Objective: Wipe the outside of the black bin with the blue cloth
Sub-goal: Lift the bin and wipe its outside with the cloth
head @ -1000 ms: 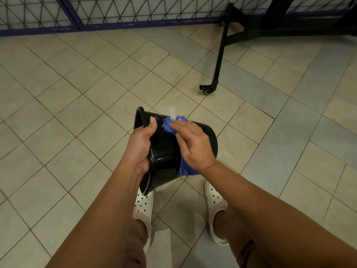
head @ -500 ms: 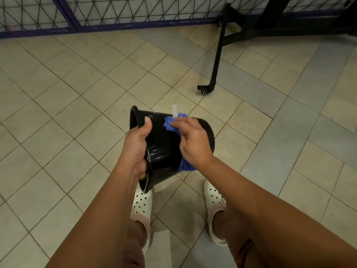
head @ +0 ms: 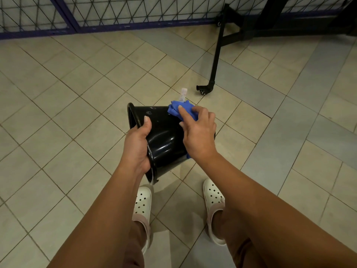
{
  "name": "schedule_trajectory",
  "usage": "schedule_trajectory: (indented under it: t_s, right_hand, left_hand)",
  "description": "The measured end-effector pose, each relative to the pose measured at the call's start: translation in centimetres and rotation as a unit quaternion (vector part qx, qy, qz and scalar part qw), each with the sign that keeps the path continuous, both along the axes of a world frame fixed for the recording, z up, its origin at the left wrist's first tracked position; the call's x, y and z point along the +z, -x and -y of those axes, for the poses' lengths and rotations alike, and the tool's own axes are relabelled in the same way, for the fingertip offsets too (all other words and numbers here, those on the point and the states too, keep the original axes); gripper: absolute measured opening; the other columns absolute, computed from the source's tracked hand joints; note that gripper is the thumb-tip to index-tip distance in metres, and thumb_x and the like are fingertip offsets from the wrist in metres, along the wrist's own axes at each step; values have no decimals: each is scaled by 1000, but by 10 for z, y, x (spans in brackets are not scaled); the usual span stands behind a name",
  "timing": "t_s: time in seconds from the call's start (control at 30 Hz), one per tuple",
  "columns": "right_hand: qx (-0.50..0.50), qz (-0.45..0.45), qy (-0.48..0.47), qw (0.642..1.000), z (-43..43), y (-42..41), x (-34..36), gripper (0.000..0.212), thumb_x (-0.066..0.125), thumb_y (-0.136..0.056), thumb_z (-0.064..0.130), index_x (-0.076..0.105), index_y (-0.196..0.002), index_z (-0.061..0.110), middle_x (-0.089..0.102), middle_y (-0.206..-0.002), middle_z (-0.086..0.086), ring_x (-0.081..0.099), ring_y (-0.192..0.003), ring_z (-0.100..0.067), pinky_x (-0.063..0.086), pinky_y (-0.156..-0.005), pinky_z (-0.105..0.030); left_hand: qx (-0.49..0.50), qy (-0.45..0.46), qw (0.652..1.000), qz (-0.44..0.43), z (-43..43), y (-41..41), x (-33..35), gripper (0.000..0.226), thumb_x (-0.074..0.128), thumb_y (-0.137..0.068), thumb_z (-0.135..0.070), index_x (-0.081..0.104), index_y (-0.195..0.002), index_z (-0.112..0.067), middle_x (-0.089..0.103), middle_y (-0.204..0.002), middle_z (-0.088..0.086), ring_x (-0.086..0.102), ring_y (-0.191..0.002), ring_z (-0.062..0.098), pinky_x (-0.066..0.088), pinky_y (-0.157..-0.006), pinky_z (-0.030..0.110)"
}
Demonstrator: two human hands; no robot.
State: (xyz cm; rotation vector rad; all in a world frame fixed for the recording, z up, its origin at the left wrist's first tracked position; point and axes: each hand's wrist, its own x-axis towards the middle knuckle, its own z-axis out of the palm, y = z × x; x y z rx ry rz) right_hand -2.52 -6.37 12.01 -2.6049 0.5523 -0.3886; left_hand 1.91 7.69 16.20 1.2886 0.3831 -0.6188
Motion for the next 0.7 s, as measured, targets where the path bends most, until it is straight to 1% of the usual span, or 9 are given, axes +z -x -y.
schedule_trajectory:
  t_s: [0.07,0.13,0.23,0.3,0.4,0.53,0.6,0.63,0.7]
  right_hand:
    - [-18,2,16,1000,-1,2,2,41,54,-92,29,50,-131,15,51,-117,-13,46,-104,-29,42,-85,-42]
    - [-35,-1,54,998,-2,4,4,36,58,-89,28,56,-121,12,54,-110,-13,50,-98,-31,46,-79,-45]
    - [-46,-31,85,995,-4,5,9,36,56,-89,26,54,-123,15,51,-109,-15,47,-97,-32,46,-74,-43]
    - [-28,-67,50,996,-3,4,14,43,52,-91,21,44,-132,17,46,-112,-16,44,-100,-30,49,-76,-39]
    - [-4,-157,9,988,1,2,19,59,56,-86,10,30,-138,14,37,-122,-16,39,-110,-29,44,-84,-33]
    - [19,-217,6,976,11,1,24,73,67,-75,2,30,-137,13,36,-125,-15,41,-111,-27,42,-77,-27]
    - [8,-195,-2,981,19,0,24,62,61,-79,0,40,-135,14,43,-121,-14,48,-106,-29,45,-76,-29]
    - [-6,-155,-3,988,23,-1,24,53,56,-81,1,47,-132,14,48,-117,-14,52,-100,-31,45,-75,-31]
    - [-37,-33,-13,999,31,-1,21,44,49,-81,-2,61,-121,11,56,-107,-17,59,-87,-36,48,-73,-32]
  left_hand:
    - [8,-1,1000,-6,1,-1,-2,35,57,-97,-40,65,-119,-15,75,-108,12,72,-100,36,55,-88,59]
    - [15,5,1000,-11,3,1,-2,37,57,-96,-41,65,-121,-14,74,-109,14,71,-101,37,55,-88,60]
    - [23,9,1000,-9,3,1,-1,34,57,-97,-40,64,-118,-15,75,-106,11,73,-97,35,59,-81,53]
    - [22,3,1000,-1,2,0,-1,31,56,-97,-38,64,-117,-16,75,-104,9,73,-96,32,61,-76,48]
    - [8,-17,1000,19,2,0,-3,37,55,-98,-39,62,-124,-14,71,-115,12,69,-106,33,58,-85,50]
    - [4,-19,1000,22,3,1,-4,33,54,-99,-37,62,-123,-16,70,-117,12,67,-108,32,57,-88,50]
    - [8,-12,1000,16,3,0,-5,34,55,-98,-36,62,-124,-15,70,-118,12,67,-108,33,56,-88,51]
    - [10,-9,1000,12,2,0,-6,35,55,-98,-35,62,-125,-15,70,-118,12,68,-109,33,56,-88,52]
    - [18,-2,1000,4,1,-1,-7,34,55,-98,-34,61,-125,-15,71,-116,11,69,-106,32,57,-85,50]
